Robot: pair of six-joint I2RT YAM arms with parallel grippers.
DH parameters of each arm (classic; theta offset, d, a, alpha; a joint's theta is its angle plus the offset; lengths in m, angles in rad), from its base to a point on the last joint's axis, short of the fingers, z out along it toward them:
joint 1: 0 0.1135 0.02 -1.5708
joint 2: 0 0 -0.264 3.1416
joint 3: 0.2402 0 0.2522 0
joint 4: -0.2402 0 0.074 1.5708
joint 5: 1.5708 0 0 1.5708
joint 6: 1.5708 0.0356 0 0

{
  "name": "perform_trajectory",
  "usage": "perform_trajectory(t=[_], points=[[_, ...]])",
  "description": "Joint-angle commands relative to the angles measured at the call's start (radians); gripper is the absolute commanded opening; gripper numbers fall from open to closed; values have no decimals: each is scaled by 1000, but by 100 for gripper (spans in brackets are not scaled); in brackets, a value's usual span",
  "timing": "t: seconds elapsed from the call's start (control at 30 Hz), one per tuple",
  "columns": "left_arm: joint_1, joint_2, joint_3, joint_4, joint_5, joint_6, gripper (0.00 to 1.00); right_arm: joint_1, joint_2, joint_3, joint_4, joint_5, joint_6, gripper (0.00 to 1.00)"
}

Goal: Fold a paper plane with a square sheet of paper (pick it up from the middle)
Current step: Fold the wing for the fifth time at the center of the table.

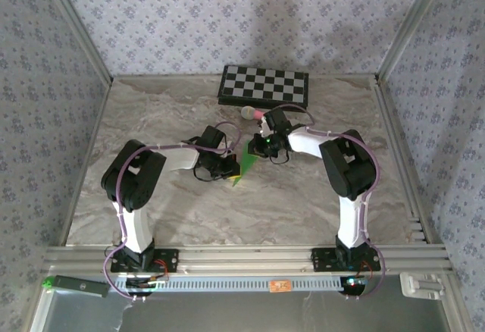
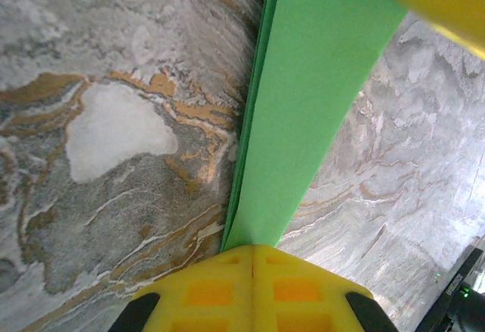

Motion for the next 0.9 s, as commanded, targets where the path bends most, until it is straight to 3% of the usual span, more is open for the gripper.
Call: perform_trajectory(t=[0.0,0.4,0.6,0.87], points=[[-6,10,4,-113,-30,45,0,-3,36,25,-49,15,-34,11],[-3,-36,54,-60,-9,61,3,6,49,-23,-28,20,-16,11],[0,15,115,19,-23,4,6,9,47,-23,-14,23,-5,10],[1,93,147,35,-71,-40,0,7,38,-57,-4,17,1,10]])
